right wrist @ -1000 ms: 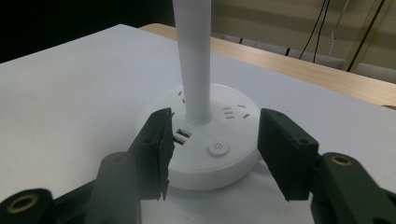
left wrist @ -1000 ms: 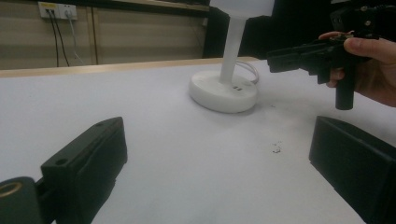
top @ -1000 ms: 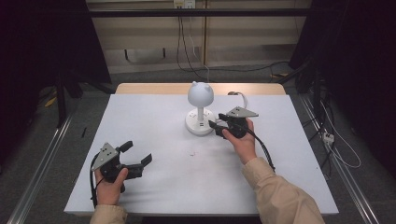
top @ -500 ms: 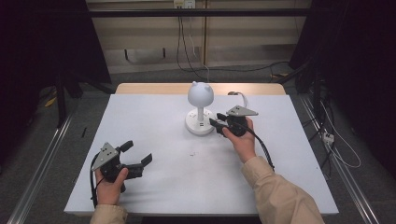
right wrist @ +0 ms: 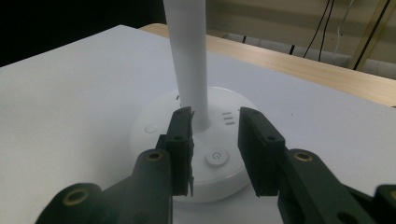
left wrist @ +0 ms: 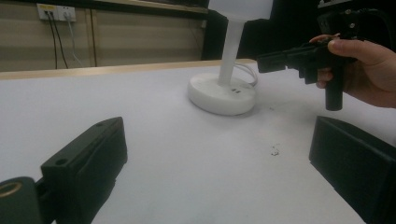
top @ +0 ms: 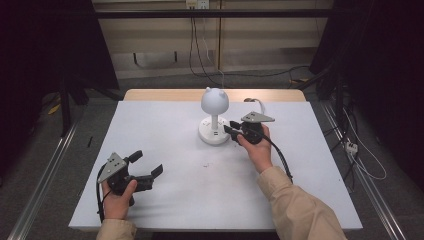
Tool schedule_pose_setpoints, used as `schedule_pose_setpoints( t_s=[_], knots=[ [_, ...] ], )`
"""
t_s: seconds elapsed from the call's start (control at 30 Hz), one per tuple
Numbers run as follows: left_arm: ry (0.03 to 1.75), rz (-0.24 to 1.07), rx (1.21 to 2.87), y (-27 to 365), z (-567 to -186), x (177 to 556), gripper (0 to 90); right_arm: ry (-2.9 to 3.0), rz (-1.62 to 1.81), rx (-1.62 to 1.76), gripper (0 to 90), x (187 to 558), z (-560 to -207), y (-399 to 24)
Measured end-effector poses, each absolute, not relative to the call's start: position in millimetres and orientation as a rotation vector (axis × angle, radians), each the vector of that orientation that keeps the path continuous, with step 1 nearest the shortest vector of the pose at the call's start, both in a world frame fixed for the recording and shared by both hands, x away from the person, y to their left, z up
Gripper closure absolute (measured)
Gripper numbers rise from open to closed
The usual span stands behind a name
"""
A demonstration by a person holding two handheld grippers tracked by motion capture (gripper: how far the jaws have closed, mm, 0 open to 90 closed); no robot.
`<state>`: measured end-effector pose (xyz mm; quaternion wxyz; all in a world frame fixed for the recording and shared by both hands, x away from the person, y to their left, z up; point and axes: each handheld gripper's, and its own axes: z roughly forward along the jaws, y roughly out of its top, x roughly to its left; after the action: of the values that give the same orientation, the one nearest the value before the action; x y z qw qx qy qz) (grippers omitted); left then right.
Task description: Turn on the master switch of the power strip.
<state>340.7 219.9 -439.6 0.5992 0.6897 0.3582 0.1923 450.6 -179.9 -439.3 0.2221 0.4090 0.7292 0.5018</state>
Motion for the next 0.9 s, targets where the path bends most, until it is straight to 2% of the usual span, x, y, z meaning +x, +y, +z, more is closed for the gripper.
schedule_pose_setpoints(
  t_s=[0.9],
  knots=[
    [0.832,0.450,1.604,220.0,-439.4,341.3,3.9,2.059,1.366,1.144,81.9,457.6,-446.0,-172.7]
  ],
)
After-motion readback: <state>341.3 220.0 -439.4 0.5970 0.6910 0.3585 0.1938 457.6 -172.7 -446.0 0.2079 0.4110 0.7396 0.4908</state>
